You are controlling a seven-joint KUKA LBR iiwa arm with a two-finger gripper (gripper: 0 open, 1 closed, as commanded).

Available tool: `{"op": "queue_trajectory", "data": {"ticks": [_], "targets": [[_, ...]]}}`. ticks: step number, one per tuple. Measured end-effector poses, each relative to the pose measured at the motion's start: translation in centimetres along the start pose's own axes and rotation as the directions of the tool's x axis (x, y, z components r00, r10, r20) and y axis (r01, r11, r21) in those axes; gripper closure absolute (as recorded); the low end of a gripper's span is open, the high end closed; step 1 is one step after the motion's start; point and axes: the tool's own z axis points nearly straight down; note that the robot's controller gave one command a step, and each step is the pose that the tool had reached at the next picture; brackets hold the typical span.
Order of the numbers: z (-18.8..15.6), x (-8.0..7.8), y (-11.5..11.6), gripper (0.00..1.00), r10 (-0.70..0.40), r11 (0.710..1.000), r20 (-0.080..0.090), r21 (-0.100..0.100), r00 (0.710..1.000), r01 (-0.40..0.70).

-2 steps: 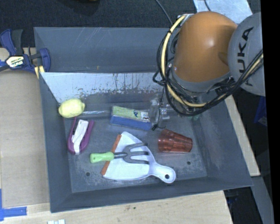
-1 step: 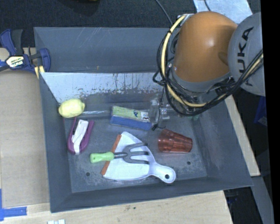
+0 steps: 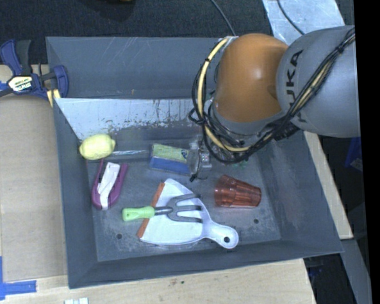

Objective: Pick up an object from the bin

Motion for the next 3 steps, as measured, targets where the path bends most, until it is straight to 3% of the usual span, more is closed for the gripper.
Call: {"op": "queue_trajectory", "data": {"ticks": [1, 2, 3], "targets": [[2.1, 1.8, -2.6, 1.0, 0.112, 0.994, 0.012, -0.002, 0.994, -0.112], [4.7, -0.1, -5.6, 1.0, -0.119, 0.993, 0.013, 0.001, 0.993, 0.119], [6.3, 1.0, -7.0, 1.0, 0.253, 0.968, 0.012, -0.004, 0.967, -0.253]]}}
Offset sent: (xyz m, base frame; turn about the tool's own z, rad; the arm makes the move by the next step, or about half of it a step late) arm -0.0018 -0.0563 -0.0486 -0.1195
